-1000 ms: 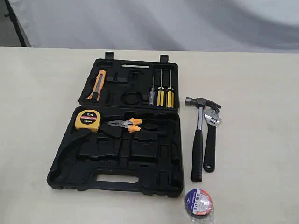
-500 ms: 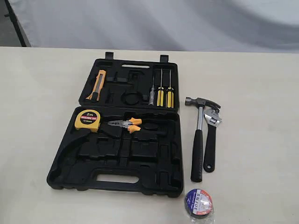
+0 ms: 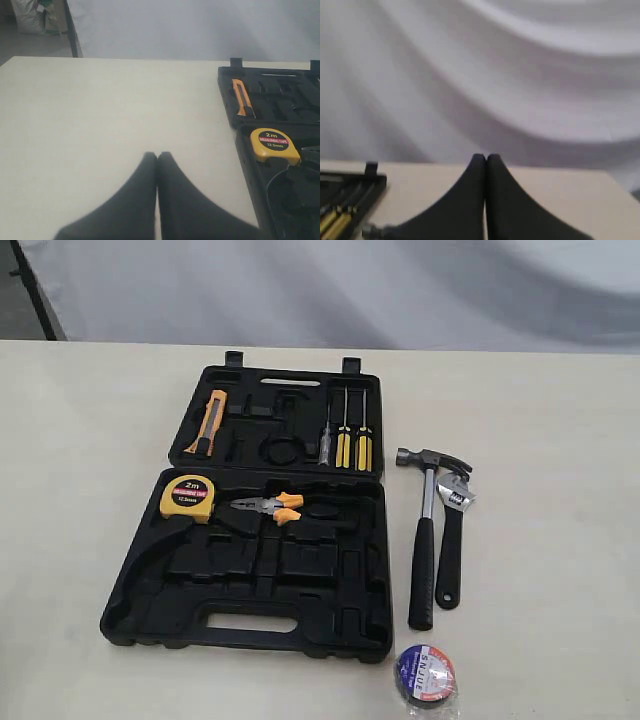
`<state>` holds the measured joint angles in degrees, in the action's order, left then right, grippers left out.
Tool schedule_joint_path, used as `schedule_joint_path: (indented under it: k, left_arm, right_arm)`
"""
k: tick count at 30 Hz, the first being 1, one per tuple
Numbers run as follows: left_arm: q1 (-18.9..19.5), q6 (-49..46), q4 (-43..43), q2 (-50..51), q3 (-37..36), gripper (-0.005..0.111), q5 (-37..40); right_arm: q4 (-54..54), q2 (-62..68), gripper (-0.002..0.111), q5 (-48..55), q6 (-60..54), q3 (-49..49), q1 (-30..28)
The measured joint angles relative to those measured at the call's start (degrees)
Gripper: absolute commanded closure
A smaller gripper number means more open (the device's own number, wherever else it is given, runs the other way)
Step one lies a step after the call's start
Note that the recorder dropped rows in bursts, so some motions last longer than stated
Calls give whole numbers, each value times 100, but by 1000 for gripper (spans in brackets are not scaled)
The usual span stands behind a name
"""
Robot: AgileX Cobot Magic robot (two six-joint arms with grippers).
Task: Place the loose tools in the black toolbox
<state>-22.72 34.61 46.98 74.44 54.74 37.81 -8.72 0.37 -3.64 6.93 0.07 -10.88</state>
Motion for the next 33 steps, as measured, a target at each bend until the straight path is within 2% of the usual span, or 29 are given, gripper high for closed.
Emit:
schedule_joint_path:
  k: [5,14,15,18,20,23,26,29,33]
  left_arm:
    - [0,0,0,0,0,105,0]
    - [0,0,0,0,0,105,0]
    - [0,0,0,0,0,105,0]
    - [0,0,0,0,0,105,0]
    - [0,0,0,0,0,105,0]
    - [0,0,0,0,0,105,0]
    - [0,0,0,0,0,105,0]
    - [0,0,0,0,0,105,0]
    - [0,0,0,0,0,105,0]
  right_arm:
    - [0,0,109,-1057,0,0,0]
    - [224,-3,109,-1681,-25,-49,0]
    - [409,-3,109,-1347,-38,-163,0]
    - [680,178,109,660,-213,-1108,0]
    - [744,665,109,1937,-366,-1923,0]
    - [918,1681,109,3336,-456,-2965,23]
    - [1319,2588,109,3943,-481,-3541,189]
    - [1938,3384,109,4241,-550,-3585,361]
    - [2380,4681,109,5124,-958,-3531,751]
